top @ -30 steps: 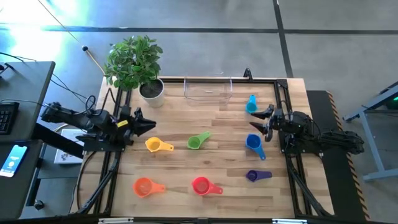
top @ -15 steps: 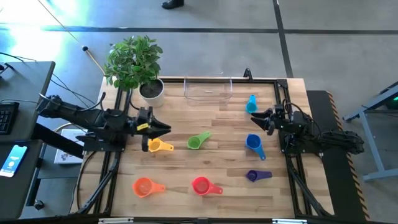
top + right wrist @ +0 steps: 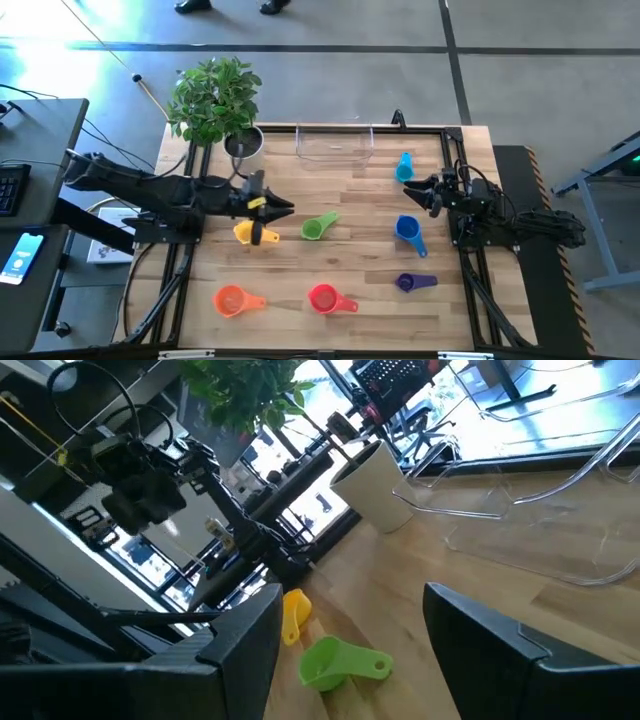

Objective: Nest measuring cups in basket
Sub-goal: Stack the red measuring cup on top of the orange measuring cup

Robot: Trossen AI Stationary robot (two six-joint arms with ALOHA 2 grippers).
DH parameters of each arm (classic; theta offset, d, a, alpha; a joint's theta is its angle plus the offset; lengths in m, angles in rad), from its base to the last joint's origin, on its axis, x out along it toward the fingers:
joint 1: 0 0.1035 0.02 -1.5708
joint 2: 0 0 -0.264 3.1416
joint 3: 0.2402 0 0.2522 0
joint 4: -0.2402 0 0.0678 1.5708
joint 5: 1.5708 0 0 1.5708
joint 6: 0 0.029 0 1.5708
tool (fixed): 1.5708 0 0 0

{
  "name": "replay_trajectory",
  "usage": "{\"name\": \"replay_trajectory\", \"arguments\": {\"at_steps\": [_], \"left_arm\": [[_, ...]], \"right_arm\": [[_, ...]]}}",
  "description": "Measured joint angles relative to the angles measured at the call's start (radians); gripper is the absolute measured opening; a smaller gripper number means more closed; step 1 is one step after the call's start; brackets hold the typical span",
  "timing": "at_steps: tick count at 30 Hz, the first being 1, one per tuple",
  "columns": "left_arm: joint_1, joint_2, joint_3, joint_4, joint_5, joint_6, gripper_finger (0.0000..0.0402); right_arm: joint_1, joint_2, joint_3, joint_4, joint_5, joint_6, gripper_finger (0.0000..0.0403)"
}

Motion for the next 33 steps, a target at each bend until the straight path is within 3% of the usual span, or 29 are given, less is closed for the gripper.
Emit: {"name": "replay_trajectory", "arguments": {"at_steps": [12,19,26,33], "left_arm": [[0.004,0.199,0.0,0.08,0.086,-0.031,0.0067],[0.004,0.291,0.0,0.091,0.128,-0.138,0.0103],[-0.02,0.402,0.001,0.268,0.154,-0.205,0.0121],[-0.059,0.521,0.125,0.194,0.175,-0.179,0.0108]], "right_arm": [[0.0,0.0,0.0,0.0,-0.01,0.026,0.0234],[0.0,0.0,0.0,-0.03,-0.005,0.026,0.0234],[0.0,0.001,0.001,-0.047,-0.005,0.026,0.0234],[0.0,0.002,0.001,-0.047,-0.005,0.026,0.0234]]}}
